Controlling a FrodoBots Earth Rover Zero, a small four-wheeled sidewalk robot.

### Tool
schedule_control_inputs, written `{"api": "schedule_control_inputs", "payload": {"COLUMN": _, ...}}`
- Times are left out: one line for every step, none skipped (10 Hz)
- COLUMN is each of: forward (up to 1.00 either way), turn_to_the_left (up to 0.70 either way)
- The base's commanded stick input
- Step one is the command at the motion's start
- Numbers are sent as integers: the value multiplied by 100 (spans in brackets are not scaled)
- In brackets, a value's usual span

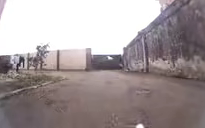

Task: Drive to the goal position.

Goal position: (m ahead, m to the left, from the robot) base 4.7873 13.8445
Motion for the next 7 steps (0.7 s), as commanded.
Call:
{"api": "schedule_control_inputs", "payload": {"forward": 70, "turn_to_the_left": 0}}
{"api": "schedule_control_inputs", "payload": {"forward": 70, "turn_to_the_left": 0}}
{"api": "schedule_control_inputs", "payload": {"forward": 70, "turn_to_the_left": 0}}
{"api": "schedule_control_inputs", "payload": {"forward": 70, "turn_to_the_left": 0}}
{"api": "schedule_control_inputs", "payload": {"forward": 70, "turn_to_the_left": 0}}
{"api": "schedule_control_inputs", "payload": {"forward": 70, "turn_to_the_left": 0}}
{"api": "schedule_control_inputs", "payload": {"forward": 70, "turn_to_the_left": 0}}
